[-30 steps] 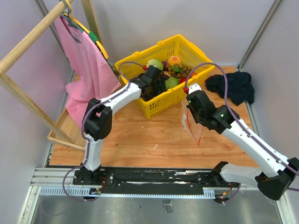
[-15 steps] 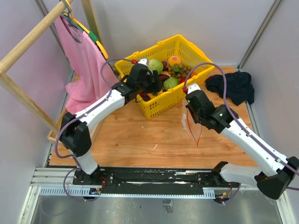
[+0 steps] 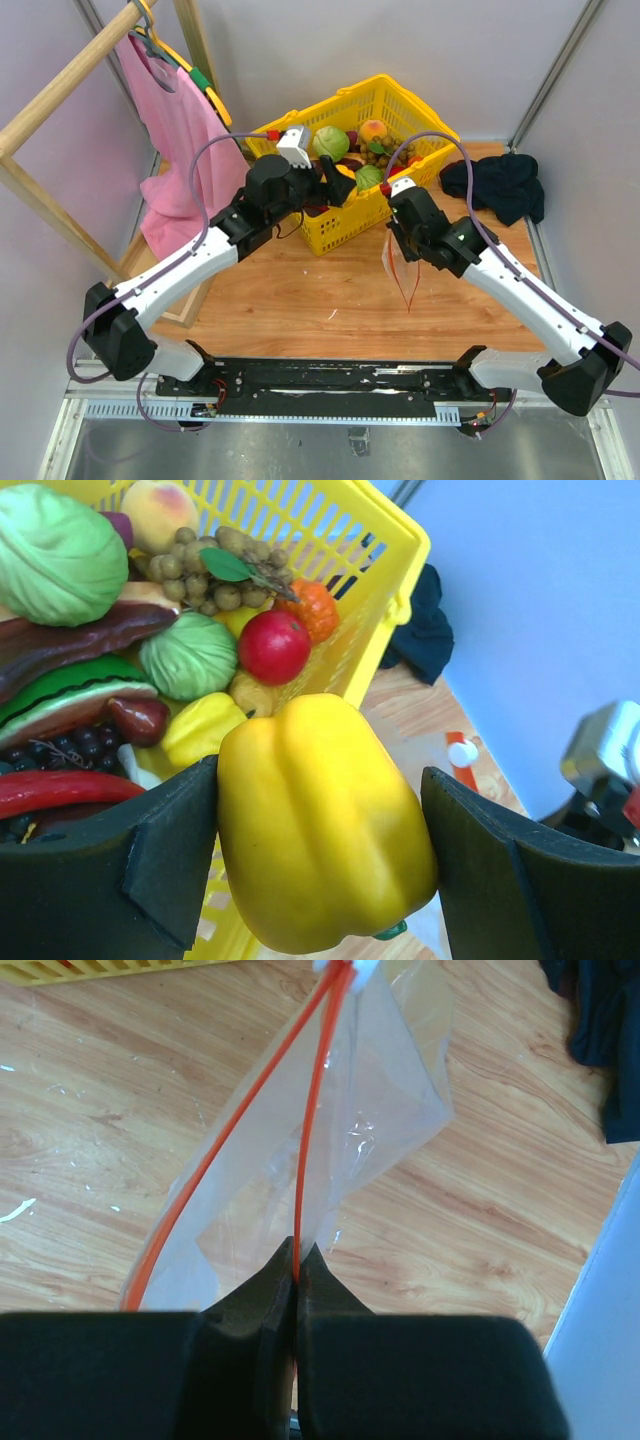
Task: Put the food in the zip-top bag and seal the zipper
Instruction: Pick up the fake vegetable from the bin, then place the fake vegetable in the zipper food storage bag.
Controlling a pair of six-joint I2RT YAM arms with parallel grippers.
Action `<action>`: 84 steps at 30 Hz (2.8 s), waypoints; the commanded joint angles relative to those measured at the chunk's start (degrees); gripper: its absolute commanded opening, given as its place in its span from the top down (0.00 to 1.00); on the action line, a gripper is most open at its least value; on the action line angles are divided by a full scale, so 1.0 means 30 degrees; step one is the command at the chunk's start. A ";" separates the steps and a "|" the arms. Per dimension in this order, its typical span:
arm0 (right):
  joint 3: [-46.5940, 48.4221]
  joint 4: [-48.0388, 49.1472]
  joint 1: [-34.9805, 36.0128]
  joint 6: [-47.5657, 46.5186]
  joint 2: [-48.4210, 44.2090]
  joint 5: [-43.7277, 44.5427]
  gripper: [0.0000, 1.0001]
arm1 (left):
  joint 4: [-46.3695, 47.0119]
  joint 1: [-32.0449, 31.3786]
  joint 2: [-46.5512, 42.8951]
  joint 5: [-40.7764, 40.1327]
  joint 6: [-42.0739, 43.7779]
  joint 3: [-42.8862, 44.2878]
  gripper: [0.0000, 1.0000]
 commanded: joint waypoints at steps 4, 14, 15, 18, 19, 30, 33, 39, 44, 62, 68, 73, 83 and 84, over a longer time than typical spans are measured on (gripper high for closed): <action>0.0998 0.0627 0.0170 0.0487 0.0534 -0.1359 0.99 | 0.3451 -0.1122 -0.2404 0.0675 0.0575 -0.2441 0.58; 0.1060 0.1681 0.0062 0.0907 0.1395 -0.3136 0.99 | 0.6563 -0.2704 -0.4664 0.0399 -0.0294 -0.6403 0.61; 0.1012 0.1827 0.0041 0.0980 0.1459 -0.3380 0.99 | 0.6851 -0.2845 -0.4739 0.0373 -0.0428 -0.6716 0.61; 0.0815 0.2285 -0.0074 0.1256 0.1516 -0.4051 0.99 | 0.7627 -0.3186 -0.4863 0.0259 -0.0751 -0.7519 0.62; 0.0744 0.2452 -0.0148 0.1364 0.1502 -0.4303 0.99 | 0.7911 -0.3301 -0.4918 0.0242 -0.0877 -0.7745 0.62; 0.0252 0.3498 -0.0669 0.2246 0.1287 -0.6971 0.99 | 1.1241 -0.4535 -0.4850 -0.0430 -0.1706 -0.9685 0.63; 0.0131 0.3647 -0.0771 0.2379 0.1089 -0.7319 0.99 | 1.1630 -0.4771 -0.4960 -0.0651 -0.1841 -0.9911 0.63; -0.0050 0.3955 -0.1096 0.2596 0.0623 -0.8660 0.99 | 1.3202 -0.5195 -0.4826 -0.1068 -0.1085 -1.1018 0.62; -0.0103 0.3955 -0.1381 0.2590 0.0163 -0.9681 0.99 | 1.6118 -0.5503 -0.4582 -0.1051 0.1023 -1.2715 0.61; -0.0098 0.3610 -0.1703 0.2713 -0.0763 -1.2001 0.99 | 1.5025 -0.7508 -0.2829 -0.4561 0.8399 -1.2204 0.53; 0.0130 0.3359 -0.1709 0.2604 -0.1089 -1.2358 0.99 | 1.2058 -0.8534 -0.1399 -0.7332 1.0261 -1.0572 0.51; 0.0164 0.3349 -0.1730 0.2627 -0.1248 -1.2698 0.99 | 0.9459 -0.8956 0.0025 -0.9293 1.0605 -0.9039 0.50; -0.0158 0.3487 -0.1811 0.2636 -0.1423 -1.2527 0.99 | 0.9802 -1.0013 -0.0687 -0.6790 1.2089 -0.9197 0.35; -0.0217 0.3543 -0.1819 0.2665 -0.1450 -1.2533 1.00 | 1.0109 -1.0120 -0.0858 -0.6521 1.2165 -0.9398 0.33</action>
